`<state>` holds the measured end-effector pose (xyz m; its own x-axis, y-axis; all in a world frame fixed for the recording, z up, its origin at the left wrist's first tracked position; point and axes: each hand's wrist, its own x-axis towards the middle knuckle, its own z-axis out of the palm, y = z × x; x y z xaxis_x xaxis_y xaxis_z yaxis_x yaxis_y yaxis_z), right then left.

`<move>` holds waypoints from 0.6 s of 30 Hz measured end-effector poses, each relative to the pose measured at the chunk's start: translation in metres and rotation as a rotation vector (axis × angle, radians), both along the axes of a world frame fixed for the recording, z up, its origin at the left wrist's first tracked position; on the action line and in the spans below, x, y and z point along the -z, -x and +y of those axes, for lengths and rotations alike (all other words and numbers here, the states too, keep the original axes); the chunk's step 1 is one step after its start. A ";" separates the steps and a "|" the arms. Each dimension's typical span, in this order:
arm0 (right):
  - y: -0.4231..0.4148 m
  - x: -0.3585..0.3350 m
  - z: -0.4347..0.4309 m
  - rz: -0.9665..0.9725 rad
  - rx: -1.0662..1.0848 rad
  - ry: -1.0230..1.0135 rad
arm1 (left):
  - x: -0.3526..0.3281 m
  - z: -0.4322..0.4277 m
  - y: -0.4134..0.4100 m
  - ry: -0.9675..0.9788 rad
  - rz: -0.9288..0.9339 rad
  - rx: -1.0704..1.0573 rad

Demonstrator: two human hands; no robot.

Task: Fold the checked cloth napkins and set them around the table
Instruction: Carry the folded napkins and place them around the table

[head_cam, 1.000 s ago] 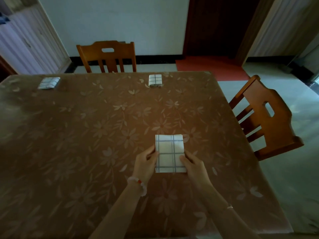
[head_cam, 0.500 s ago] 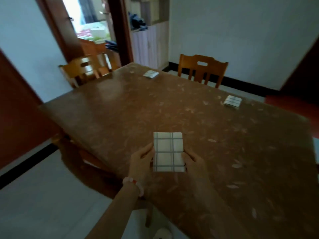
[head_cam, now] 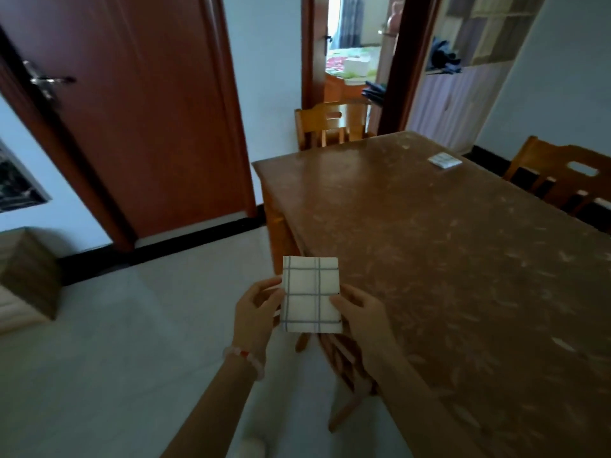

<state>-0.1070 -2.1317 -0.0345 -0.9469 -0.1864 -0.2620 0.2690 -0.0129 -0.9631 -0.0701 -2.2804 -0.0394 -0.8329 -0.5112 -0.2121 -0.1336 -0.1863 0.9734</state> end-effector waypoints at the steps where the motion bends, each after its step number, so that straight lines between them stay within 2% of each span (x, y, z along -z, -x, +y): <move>1: 0.004 0.001 -0.015 -0.025 -0.031 -0.015 | 0.002 -0.015 0.001 0.002 -0.004 -0.011; 11: 0.069 0.007 -0.194 -0.003 -0.113 -0.074 | 0.004 -0.198 0.049 -0.015 -0.001 0.003; 18: 0.126 0.002 -0.273 0.003 -0.101 -0.045 | -0.005 -0.309 0.094 -0.161 0.007 -0.051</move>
<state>-0.2333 -2.4049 -0.0363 -0.9247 -0.2686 -0.2699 0.2643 0.0574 -0.9627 -0.1645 -2.5889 -0.0340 -0.8087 -0.5125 -0.2888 -0.1132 -0.3462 0.9313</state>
